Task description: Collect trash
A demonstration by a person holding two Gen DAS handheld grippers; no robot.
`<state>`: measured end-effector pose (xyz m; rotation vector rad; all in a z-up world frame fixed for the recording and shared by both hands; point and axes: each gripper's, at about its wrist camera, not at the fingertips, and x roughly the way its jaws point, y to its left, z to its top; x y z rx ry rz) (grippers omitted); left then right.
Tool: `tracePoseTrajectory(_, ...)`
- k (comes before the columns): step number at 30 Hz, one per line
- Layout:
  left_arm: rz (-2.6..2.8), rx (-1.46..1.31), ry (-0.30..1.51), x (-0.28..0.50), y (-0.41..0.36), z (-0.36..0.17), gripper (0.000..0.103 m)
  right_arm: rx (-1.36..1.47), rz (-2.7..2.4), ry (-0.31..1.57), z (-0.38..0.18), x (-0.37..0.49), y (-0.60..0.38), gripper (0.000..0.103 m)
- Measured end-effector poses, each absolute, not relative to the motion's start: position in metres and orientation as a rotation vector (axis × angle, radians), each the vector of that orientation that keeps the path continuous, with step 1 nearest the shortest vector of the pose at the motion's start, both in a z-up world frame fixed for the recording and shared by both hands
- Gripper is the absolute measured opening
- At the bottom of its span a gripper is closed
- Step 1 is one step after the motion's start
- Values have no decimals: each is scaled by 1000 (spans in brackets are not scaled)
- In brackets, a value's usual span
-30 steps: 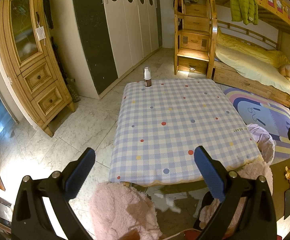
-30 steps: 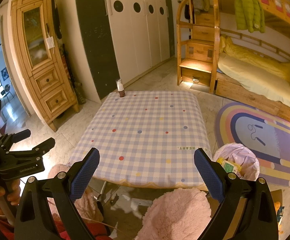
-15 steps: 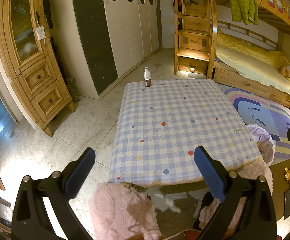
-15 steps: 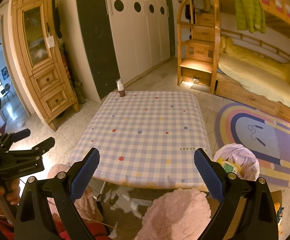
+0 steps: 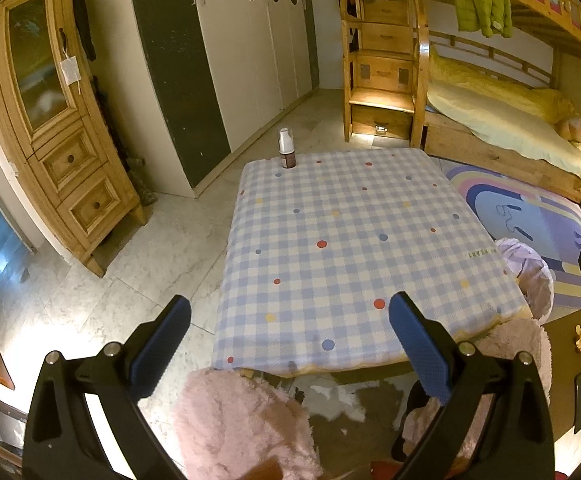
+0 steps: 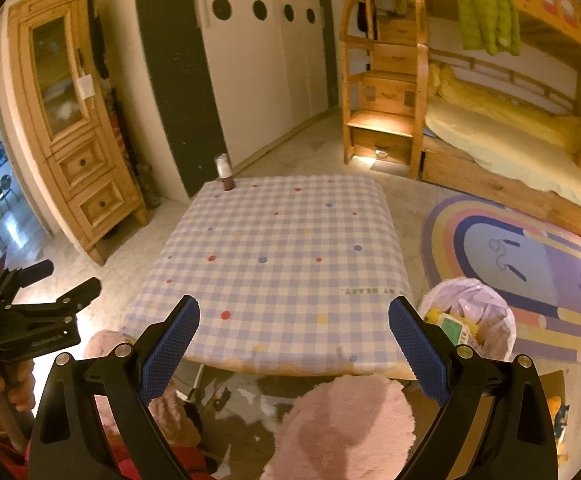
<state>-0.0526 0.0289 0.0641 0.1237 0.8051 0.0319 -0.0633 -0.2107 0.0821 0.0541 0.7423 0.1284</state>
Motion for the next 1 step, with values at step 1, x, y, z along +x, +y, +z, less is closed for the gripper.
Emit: tracePoseTrajectory(1,27,125,807,-50,27,63,96,61,112,741,79,-63,-218,94)
